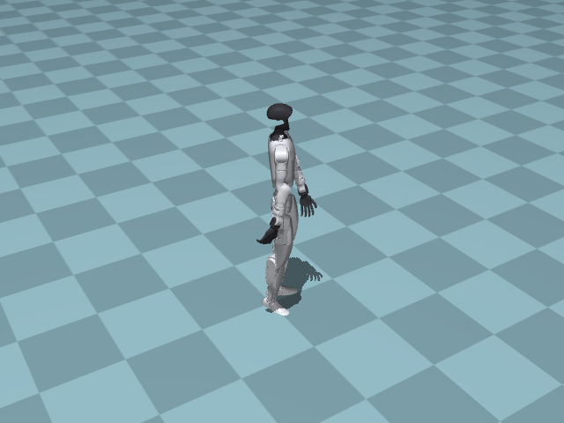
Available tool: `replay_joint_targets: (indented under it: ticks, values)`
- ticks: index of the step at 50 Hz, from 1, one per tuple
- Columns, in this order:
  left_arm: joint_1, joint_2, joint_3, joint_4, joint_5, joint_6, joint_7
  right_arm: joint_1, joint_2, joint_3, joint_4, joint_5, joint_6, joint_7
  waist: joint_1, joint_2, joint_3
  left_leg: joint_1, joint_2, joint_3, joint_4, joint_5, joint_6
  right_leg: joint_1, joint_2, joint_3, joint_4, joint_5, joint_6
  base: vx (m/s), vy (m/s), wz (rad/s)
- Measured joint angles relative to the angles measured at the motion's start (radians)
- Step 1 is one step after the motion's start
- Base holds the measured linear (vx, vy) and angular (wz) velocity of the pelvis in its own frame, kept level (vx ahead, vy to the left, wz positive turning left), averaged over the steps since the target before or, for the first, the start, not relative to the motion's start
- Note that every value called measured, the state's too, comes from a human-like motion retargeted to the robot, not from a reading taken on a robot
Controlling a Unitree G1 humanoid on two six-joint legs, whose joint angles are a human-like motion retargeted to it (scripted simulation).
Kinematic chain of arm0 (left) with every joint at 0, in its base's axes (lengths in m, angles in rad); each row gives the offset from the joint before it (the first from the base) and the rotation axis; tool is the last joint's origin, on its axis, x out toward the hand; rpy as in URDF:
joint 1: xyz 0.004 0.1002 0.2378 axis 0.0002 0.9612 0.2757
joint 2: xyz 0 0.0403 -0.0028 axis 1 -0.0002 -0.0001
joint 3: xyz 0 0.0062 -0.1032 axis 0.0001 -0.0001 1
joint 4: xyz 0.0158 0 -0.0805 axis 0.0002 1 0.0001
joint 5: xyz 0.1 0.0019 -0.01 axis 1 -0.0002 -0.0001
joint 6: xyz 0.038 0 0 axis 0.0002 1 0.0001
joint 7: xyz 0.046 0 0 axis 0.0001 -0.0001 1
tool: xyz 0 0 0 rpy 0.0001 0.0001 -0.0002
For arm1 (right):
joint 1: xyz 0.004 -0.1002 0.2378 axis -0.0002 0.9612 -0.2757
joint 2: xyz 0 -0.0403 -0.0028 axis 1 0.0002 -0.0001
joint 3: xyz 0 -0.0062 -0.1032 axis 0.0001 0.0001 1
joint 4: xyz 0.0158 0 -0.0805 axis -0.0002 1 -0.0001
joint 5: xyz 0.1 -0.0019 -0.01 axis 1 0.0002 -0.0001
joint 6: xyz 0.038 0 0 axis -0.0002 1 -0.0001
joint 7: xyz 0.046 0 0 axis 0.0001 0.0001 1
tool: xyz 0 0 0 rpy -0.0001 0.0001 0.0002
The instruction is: Upper body actions
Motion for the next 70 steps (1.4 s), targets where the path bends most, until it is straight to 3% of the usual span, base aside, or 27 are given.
replay_joint_targets:
  ticks: [3, 6, 9, 13, 15, 18, 23, 28, 35, 38, 40, 43, 47, 50, 53, 56, 59, 62, 65, 70]
  values:
    - [-0.102, -0.089, -0.04, -0.127, -0.08, -0.061, -0.036, 0.157, -0.041, -0.089, 0.0, 0.246, 0.069, -0.062, -0.001, -0.001, -0.005, -0.022, -0.005, -0.024, 0.004, 0.005, 0.002, 0.0, -0.006, -0.034, -0.007, -0.001, 0.006, 0.02, 0.04, 0.43]
    - [-0.135, -0.129, -0.105, -0.276, -0.12, -0.12, -0.057, 0.277, -0.056, -0.195, 0.0, 0.415, -0.015, -0.188, -0.01, 0.0, -0.012, -0.039, -0.009, -0.034, 0.008, 0.009, 0.002, -0.005, -0.013, -0.046, -0.011, -0.002, 0.008, 0.03, 0.01, 0.15]
    - [-0.122, -0.104, -0.17, -0.39, -0.072, -0.204, -0.067, 0.343, -0.073, -0.253, 0.0, 0.481, -0.06, -0.214, -0.011, 0.004, -0.006, -0.043, -0.01, -0.031, 0.011, 0.009, 0.0, -0.007, -0.018, -0.048, -0.011, -0.001, 0.007, 0.0, 0.0, 0.0]
    - [-0.068, -0.033, -0.236, -0.407, 0.055, -0.249, 0.061, 0.353, -0.103, -0.173, 0.0, 0.522, 0.019, -0.238, 0.001, 0.011, 0.008, -0.033, -0.009, -0.017, 0.011, 0.006, 0.0, -0.007, -0.021, -0.036, -0.007, 0.0, 0.004, 0.0, 0.02, -0.15]
    - [-0.019, -0.015, -0.252, -0.357, 0.112, -0.226, 0.137, 0.308, -0.104, -0.081, 0.0, 0.538, 0.094, -0.288, 0.011, 0.017, 0.011, -0.026, -0.006, -0.007, 0.008, 0.004, 0.0, -0.012, -0.017, -0.02, -0.003, 0.002, 0.0, -0.01, 0.04, -0.26]
    - [0.078, 0.014, -0.22, -0.217, 0.162, -0.172, 0.153, 0.169, -0.069, 0.035, 0.0, 0.41, 0.094, -0.309, 0.014, 0.026, 0.013, -0.011, 0.0, 0.013, -0.003, 0.002, 0.001, -0.025, -0.008, 0.014, 0.005, 0.007, -0.005, -0.02, 0.0, -0.39]
    - [0.277, 0.077, -0.011, 0.088, 0.18, -0.018, 0.125, -0.153, 0.041, 0.197, -0.043, 0.058, -0.037, -0.024, 0.013, 0.04, 0.01, 0.028, 0.015, 0.094, -0.027, -0.01, -0.006, -0.06, 0.013, 0.092, 0.025, 0.023, -0.017, -0.03, -0.03, -0.84]
    - [0.585, 0.129, 0.138, 0.143, 0.062, 0.198, 0.055, -0.335, 0.162, 0.305, -0.384, 0.037, -0.203, 0.149, 0.013, 0.049, 0.031, 0.068, 0.033, 0.184, -0.044, -0.024, -0.021, -0.093, 0.035, 0.185, 0.046, 0.039, -0.026, -0.02, -0.07, -0.91]
    - [0.842, 0.14, 0.251, 0.143, 0.11, 0.163, 0.139, -0.481, 0.215, 0.385, -0.694, 0.194, -0.409, 0.181, 0.018, 0.045, 0.045, 0.088, 0.047, 0.228, -0.051, -0.028, -0.033, -0.106, 0.052, 0.234, 0.053, 0.05, -0.029, -0.02, -0.03, -0.3]
    - [0.835, 0.149, 0.242, 0.143, 0.07, 0.199, 0.136, -0.483, 0.192, 0.393, -0.689, 0.117, -0.544, 0.096, 0.013, 0.038, 0.041, 0.082, 0.046, 0.211, -0.048, -0.025, -0.031, -0.1, 0.049, 0.223, 0.051, 0.045, -0.028, 0.01, -0.01, 0.22]
    - [0.793, 0.156, 0.204, 0.143, 0.022, 0.222, 0.127, -0.458, 0.177, 0.392, -0.636, 0.022, -0.564, -0.016, 0.007, 0.035, 0.035, 0.075, 0.044, 0.191, -0.043, -0.021, -0.029, -0.093, 0.044, 0.207, 0.048, 0.041, -0.028, 0.05, 0.03, 0.52]
    - [0.658, 0.158, 0.116, 0.143, -0.005, 0.232, 0.13, -0.375, 0.148, 0.371, -0.492, -0.105, -0.465, -0.128, 0.0, 0.032, 0.029, 0.064, 0.037, 0.151, -0.035, -0.015, -0.023, -0.074, 0.036, 0.171, 0.042, 0.033, -0.026, 0.05, 0.07, 0.67]
    - [0.395, 0.132, 0.015, 0.141, 0.074, 0.167, 0.102, -0.248, 0.094, 0.271, -0.22, -0.165, -0.225, -0.083, 0.011, 0.02, 0.034, 0.055, 0.023, 0.1, -0.022, -0.01, -0.014, -0.044, 0.023, 0.135, 0.036, 0.02, -0.024, 0.03, 0.08, 0.66]
    - [0.213, 0.078, -0.036, 0.074, 0.129, 0.099, 0.06, -0.158, 0.035, 0.158, 0.0, -0.102, -0.119, -0.09, 0.022, 0.01, 0.036, 0.041, 0.016, 0.067, -0.012, -0.006, -0.01, -0.028, 0.011, 0.098, 0.03, 0.012, -0.017, 0.01, 0.04, 0.56]
    - [0.079, 0.018, -0.099, -0.03, 0.103, 0.015, 0.028, 0.019, -0.027, 0.046, 0.0, 0.076, -0.04, -0.216, 0.016, 0.006, 0.031, 0.019, 0.012, 0.043, -0.006, -0.001, -0.006, -0.023, 0.001, 0.057, 0.022, 0.008, -0.007, 0.03, 0.02, 0.41]
    - [-0.017, -0.024, -0.159, -0.14, 0.052, -0.059, 0.019, 0.168, -0.067, -0.081, 0.0, 0.259, -0.061, -0.319, 0.001, 0.011, 0.018, 0.0, 0.01, 0.032, -0.002, 0.0, -0.004, -0.025, -0.005, 0.033, 0.016, 0.007, -0.003, 0.04, 0.01, 0.16]
    - [-0.079, -0.037, -0.186, -0.247, 0.043, -0.119, 0.007, 0.265, -0.101, -0.187, 0.0, 0.37, -0.118, -0.319, -0.016, 0.016, 0.017, -0.009, 0.013, 0.034, 0.001, 0.0, -0.006, -0.03, -0.007, 0.035, 0.013, 0.006, -0.009, -0.02, 0.0, -0.02]
    - [-0.105, -0.027, -0.201, -0.324, 0.061, -0.176, -0.003, 0.317, -0.127, -0.249, 0.0, 0.447, -0.102, -0.324, -0.021, 0.019, 0.025, -0.011, 0.013, 0.042, 0.003, -0.002, -0.007, -0.033, -0.01, 0.037, 0.011, 0.008, -0.012, -0.02, 0.0, -0.03]
    - [-0.095, -0.018, -0.216, -0.333, 0.095, -0.197, 0.048, 0.336, -0.138, -0.244, 0.0, 0.515, -0.046, -0.353, -0.011, 0.025, 0.024, -0.012, 0.013, 0.047, 0.003, -0.003, -0.008, -0.037, -0.011, 0.037, 0.01, 0.009, -0.013, 0.0, 0.0, 0.0]
    - [-0.005, 0.003, -0.23, -0.207, 0.15, -0.157, 0.11, 0.253, -0.1, -0.139, 0.0, 0.471, -0.009, -0.325, 0.004, 0.036, 0.02, -0.009, 0.011, 0.041, -0.005, 0.0, -0.005, -0.038, -0.007, 0.04, 0.012, 0.006, -0.015, 0.0, 0.0, 0.0]
